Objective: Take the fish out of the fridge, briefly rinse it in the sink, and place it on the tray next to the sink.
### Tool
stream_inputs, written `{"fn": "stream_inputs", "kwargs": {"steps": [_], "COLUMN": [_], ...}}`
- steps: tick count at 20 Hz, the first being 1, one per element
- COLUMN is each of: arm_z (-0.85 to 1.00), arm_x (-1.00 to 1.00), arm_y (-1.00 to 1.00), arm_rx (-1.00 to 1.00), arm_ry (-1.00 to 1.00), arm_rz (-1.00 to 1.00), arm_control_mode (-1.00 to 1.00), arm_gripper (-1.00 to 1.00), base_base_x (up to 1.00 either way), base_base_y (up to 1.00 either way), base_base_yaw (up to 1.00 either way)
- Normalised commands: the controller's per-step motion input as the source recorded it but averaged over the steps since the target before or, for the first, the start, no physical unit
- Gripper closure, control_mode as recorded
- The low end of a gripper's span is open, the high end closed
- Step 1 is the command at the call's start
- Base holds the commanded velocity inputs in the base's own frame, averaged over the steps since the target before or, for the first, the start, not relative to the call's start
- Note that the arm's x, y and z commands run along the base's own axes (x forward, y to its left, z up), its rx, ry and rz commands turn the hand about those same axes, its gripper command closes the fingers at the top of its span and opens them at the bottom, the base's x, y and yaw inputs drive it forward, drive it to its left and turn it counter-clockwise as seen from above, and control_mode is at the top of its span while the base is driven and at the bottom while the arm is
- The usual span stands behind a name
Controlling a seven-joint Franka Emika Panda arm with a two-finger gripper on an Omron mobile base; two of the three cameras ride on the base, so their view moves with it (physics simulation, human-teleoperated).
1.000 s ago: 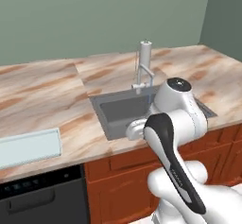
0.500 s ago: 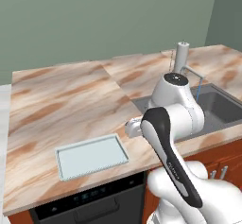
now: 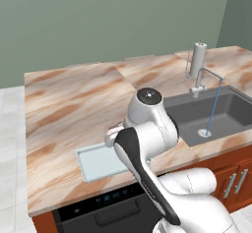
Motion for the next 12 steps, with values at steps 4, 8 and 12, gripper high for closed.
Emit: {"fn": "stream_inputs", "kwargs": {"steps": [4,8,12], "arm_z": [-0.1,-0.46,-0.87], "arm_x": [0.85,0.49,0.23], "arm_y": [0.0,0.0,0.0], "arm_rx": [0.0,0.0,0.0], "arm_ry": [0.01,0.11,0.17], "arm_rz": [-0.09,-0.03,0.0], "arm_control_mode": [-1.0,-1.0,-1.0], "arm_gripper": [1.0,1.0,1.0], "base_base_x": [0.0,0.0,0.0], "base_base_y": [0.0,0.0,0.0], "base_base_yaw": [0.0,0.0,0.0]}}
